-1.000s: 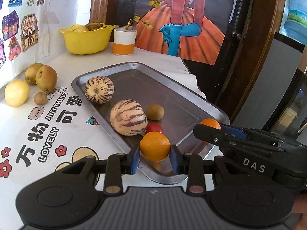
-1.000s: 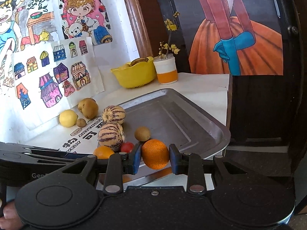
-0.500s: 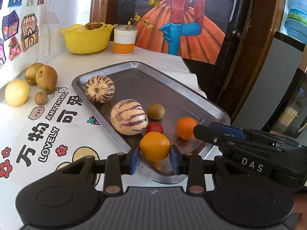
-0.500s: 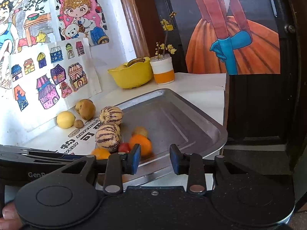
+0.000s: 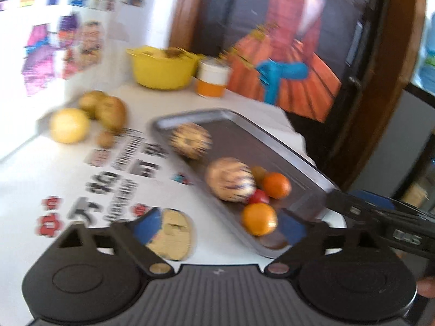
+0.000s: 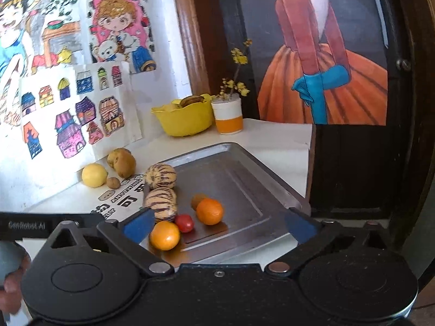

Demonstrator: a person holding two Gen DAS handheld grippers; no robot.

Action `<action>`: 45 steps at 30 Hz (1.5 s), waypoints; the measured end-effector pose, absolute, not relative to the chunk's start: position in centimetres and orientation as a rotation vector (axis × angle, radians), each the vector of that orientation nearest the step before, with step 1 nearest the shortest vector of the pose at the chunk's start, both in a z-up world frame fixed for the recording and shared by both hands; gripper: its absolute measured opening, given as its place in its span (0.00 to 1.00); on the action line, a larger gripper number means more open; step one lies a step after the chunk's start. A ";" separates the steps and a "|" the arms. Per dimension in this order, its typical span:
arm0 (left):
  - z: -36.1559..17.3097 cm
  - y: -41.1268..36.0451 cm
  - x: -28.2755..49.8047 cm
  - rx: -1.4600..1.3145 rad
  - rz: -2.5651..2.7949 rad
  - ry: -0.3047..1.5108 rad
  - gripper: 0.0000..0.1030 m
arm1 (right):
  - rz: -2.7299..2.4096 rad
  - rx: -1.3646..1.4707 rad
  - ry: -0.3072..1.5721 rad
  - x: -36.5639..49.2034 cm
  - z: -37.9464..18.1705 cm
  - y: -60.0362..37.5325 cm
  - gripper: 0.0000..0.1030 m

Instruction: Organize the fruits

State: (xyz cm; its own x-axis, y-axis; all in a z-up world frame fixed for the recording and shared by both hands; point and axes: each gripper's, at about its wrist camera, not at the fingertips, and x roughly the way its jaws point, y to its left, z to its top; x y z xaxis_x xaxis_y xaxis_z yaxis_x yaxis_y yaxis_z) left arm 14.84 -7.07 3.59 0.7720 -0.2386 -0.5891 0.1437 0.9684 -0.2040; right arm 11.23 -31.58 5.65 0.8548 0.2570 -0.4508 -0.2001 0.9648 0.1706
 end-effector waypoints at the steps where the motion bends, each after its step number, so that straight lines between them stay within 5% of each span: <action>1: 3.7 -6.3 14.6 -0.155 -0.175 0.645 0.99 | 0.244 0.104 0.493 11.1 5.8 -31.2 0.99; 20: 6.4 9.4 16.0 -0.208 0.129 0.634 1.00 | 0.625 -0.143 0.616 19.4 15.9 -17.6 0.99; 25: 6.4 9.6 20.6 -0.225 0.123 0.687 1.00 | 0.649 -0.181 0.766 23.9 12.3 -14.3 0.99; 35: 3.6 8.5 28.7 -0.158 0.115 0.751 0.99 | 0.718 -0.379 0.656 26.2 5.2 -9.6 0.92; 45: 1.8 8.0 32.4 -0.138 0.065 0.778 0.97 | 0.704 -0.284 0.689 30.6 2.1 -7.3 0.67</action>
